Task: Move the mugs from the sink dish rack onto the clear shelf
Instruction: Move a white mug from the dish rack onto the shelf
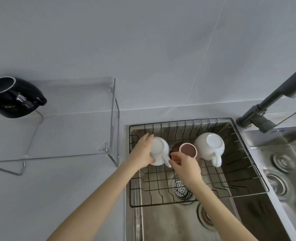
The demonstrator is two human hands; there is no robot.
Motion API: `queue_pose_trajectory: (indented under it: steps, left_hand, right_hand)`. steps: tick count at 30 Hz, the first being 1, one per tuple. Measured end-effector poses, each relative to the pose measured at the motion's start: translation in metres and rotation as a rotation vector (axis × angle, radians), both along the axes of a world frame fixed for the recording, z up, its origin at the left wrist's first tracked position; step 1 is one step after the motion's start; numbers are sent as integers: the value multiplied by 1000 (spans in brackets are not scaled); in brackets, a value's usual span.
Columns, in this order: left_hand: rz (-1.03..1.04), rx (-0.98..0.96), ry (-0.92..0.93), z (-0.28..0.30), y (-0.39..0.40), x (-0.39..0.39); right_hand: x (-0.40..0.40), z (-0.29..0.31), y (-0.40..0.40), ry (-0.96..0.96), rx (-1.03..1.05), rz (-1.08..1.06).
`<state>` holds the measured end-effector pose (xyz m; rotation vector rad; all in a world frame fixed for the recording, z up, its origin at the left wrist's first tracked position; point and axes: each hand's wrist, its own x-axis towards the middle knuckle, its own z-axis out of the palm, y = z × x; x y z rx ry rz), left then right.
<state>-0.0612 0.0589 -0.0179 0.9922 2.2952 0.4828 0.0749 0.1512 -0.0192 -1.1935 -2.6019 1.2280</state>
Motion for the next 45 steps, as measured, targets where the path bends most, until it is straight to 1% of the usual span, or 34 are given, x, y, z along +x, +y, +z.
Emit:
queue_pose_trajectory:
  steps: [5,7,11,15,19,23,27,33,36,40,45]
  left_hand:
    - [-35,-56,27,-9,4,-3]
    - [-27,-53,38,-11,6,-5]
    - [2,-8,39,-10,7,-10]
    - [5,-8,55,-7,6,-8]
    - [25,11,76,5,4,-5]
    - [58,86,73,32,0,-4]
    - [123,241,88,79,-5,-4]
    - [182,484,199,169,-34,-5]
    - [249,554,217,197,-61,-15]
    - [362,573,228,214,-108,-35]
    - [478,512,256,218,-165,-62]
  right_hand:
    - [-10,-12,-11,-80,188,87]
    - [-13,-16,-14,-95,232,108]
    - [-18,-21,-17,-107,242,98]
    - [-18,-17,-14,-114,173,66]
    - [-11,-8,-14,-27,154,13]
    - [-9,17,-14,72,176,-31]
    - [-9,57,-11,177,220,-37]
    - [-16,140,-23,437,342,3]
    - [-32,164,-38,523,303,43]
    - [-64,180,-72,568,266,176]
    - [-110,182,-116,560,220,307]
